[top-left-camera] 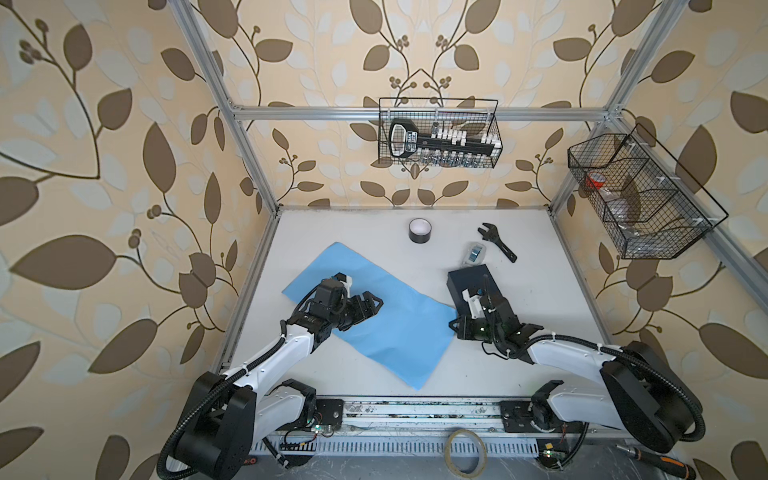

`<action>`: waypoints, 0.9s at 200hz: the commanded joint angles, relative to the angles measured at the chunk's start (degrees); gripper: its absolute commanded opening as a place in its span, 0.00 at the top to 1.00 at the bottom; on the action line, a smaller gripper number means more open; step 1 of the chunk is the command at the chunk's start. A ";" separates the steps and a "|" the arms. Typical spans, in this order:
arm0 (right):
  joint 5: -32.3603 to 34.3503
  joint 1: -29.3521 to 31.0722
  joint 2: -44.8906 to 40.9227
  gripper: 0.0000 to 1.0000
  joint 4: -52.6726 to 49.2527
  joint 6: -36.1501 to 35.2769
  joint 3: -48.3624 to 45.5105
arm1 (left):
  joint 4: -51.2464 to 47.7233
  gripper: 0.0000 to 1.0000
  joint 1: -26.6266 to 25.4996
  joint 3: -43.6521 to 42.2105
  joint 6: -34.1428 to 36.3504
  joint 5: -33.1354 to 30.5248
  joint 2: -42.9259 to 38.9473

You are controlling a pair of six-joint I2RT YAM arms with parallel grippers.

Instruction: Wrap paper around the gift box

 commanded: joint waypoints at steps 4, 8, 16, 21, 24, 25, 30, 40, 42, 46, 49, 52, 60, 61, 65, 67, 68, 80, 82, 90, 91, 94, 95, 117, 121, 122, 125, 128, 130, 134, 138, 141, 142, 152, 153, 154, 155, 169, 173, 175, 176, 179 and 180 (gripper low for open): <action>2.99 -2.93 -0.17 1.00 -7.82 -5.96 2.69 | -0.69 0.07 -1.41 2.91 1.44 -1.20 2.37; 3.48 -3.20 0.25 1.00 -7.97 -6.18 3.40 | -0.60 0.07 -1.67 3.00 1.46 -1.36 2.77; 4.20 -3.59 1.39 1.00 -8.09 -6.57 4.80 | -0.60 0.07 -2.12 3.20 1.46 -1.73 3.44; 4.80 -3.89 2.18 1.00 -8.25 -6.94 5.78 | -0.52 0.07 -2.42 3.26 1.46 -1.97 3.80; 5.25 -4.09 2.67 1.00 -8.33 -7.19 6.35 | -0.51 0.07 -2.52 3.28 1.46 -2.12 4.02; 5.46 -4.12 2.84 1.00 -8.34 -7.23 6.46 | -0.47 0.07 -2.57 3.30 1.46 -2.16 4.11; 6.26 -4.36 3.63 1.00 -8.61 -7.68 7.31 | -0.42 0.07 -2.74 3.27 1.52 -2.42 4.41; 7.84 -4.67 4.90 1.00 -9.45 -8.62 8.99 | -0.34 0.07 -3.08 3.32 1.62 -2.95 5.00; 8.25 -4.68 5.04 1.00 -9.62 -8.77 9.32 | -0.34 0.07 -3.13 3.36 1.68 -3.03 5.10; 8.92 -4.76 5.36 1.00 -9.78 -9.05 9.71 | -0.33 0.07 -3.22 3.32 1.84 -3.28 5.31; 9.59 -4.77 5.58 1.00 -9.92 -9.22 9.99 | -0.38 0.07 -3.30 3.39 1.96 -3.52 5.48; 10.08 -4.77 5.74 1.00 -10.02 -9.35 10.31 | -0.42 0.07 -3.40 3.41 2.13 -3.79 5.65; 10.88 -4.76 6.12 1.00 -10.23 -9.71 10.98 | -0.68 0.07 -3.60 3.64 2.57 -4.61 6.21; 10.95 -4.77 6.14 1.00 -10.22 -9.72 11.01 | -0.73 0.07 -3.59 3.66 2.59 -4.72 6.30; 10.84 -4.60 6.19 1.00 -10.16 -9.68 11.06 | -0.89 0.07 -3.60 3.68 2.82 -5.17 6.57; 10.74 -4.55 6.20 1.00 -10.06 -9.67 11.11 | -0.98 0.07 -3.70 3.72 2.90 -5.29 6.79; 10.71 -4.48 6.23 1.00 -10.00 -9.66 11.12 | -1.01 0.07 -3.68 3.74 2.93 -5.33 6.85; 10.17 -3.21 6.09 1.00 -9.09 -9.48 11.03 | -1.39 0.07 -3.67 3.98 3.22 -6.46 7.91; 10.26 -2.86 6.15 1.00 -8.96 -9.40 10.97 | -1.39 0.07 -3.67 3.95 3.22 -6.61 8.07; 10.88 -1.36 6.33 1.00 -8.99 -9.38 11.30 | -1.31 0.07 -3.62 3.99 3.05 -7.31 8.63; 10.91 -1.18 6.34 1.00 -8.98 -9.38 11.39 | -1.31 0.07 -3.64 4.01 3.01 -7.48 8.70; 11.18 -0.64 6.41 1.00 -8.98 -9.37 11.66 | -1.22 0.07 -3.60 3.97 3.00 -7.69 8.90; 11.18 -0.64 6.41 1.00 -8.98 -9.37 11.66 | -1.18 0.07 -3.59 3.95 2.98 -7.76 8.96; 14.59 2.74 8.48 1.00 -10.19 -9.90 14.63 | 0.16 0.07 -3.58 3.94 2.10 -8.82 10.26; 15.24 3.13 8.98 1.00 -10.67 -10.23 15.35 | 0.19 0.07 -3.58 4.01 1.95 -8.97 10.53; 15.47 3.22 9.11 1.00 -10.79 -10.33 15.52 | 0.19 0.07 -3.58 4.06 1.93 -9.02 10.61; 15.90 3.49 9.49 1.00 -11.12 -10.60 16.17 | 0.19 0.07 -3.58 4.19 1.76 -9.12 10.81; 16.55 3.69 9.83 1.00 -11.57 -10.92 16.74 | 0.19 0.07 -3.58 4.34 1.69 -9.32 10.98; 16.87 3.92 10.16 1.00 -11.89 -11.10 17.06 | 0.24 0.07 -3.62 4.34 1.61 -9.39 11.08; 17.69 4.27 10.69 1.00 -12.50 -11.56 18.02 | 0.32 0.07 -3.58 4.44 1.43 -9.56 11.26; 18.59 4.66 11.17 1.00 -13.15 -12.04 18.86 | 0.37 0.07 -3.58 4.60 1.30 -9.75 11.39; 19.31 4.93 11.55 1.00 -13.77 -12.36 19.54 | 0.45 0.07 -3.58 4.76 1.17 -9.88 11.54; 19.43 5.04 11.63 1.00 -13.92 -12.45 19.73 | 0.45 0.07 -3.58 4.78 1.14 -9.91 11.56; 21.90 5.98 12.69 1.00 -15.55 -13.55 21.84 | 0.67 0.07 -3.59 5.37 0.85 -10.35 11.99; 22.18 6.06 12.82 1.00 -15.65 -13.70 22.02 | 0.74 0.07 -3.59 5.40 0.85 -10.45 12.05; 22.36 6.09 12.96 1.00 -15.78 -13.78 22.20 | 0.73 0.07 -3.58 5.55 0.85 -10.46 12.07; 22.58 6.11 13.04 1.00 -15.98 -13.86 22.42 | 0.73 0.07 -3.62 5.58 0.85 -10.50 12.13; 24.83 6.66 14.72 1.00 -17.57 -15.02 24.78 | 0.72 0.07 -3.63 6.81 0.72 -11.37 13.26; 25.45 6.69 15.32 1.00 -18.07 -15.36 25.62 | 0.73 0.07 -3.58 7.20 0.72 -11.55 13.75; 25.80 6.66 15.55 1.00 -18.37 -15.53 25.94 | 0.72 0.07 -3.58 7.45 0.62 -11.57 14.03; 25.97 6.71 15.65 1.00 -18.46 -15.62 26.09 | 0.72 0.07 -3.58 7.58 0.60 -11.59 14.17; 26.50 6.67 16.02 1.00 -18.85 -15.88 26.52 | 0.76 0.07 -3.58 7.95 0.60 -11.56 14.56; 26.63 6.71 16.15 1.00 -19.01 -15.97 26.69 | 0.79 0.07 -3.58 8.10 0.59 -11.54 14.69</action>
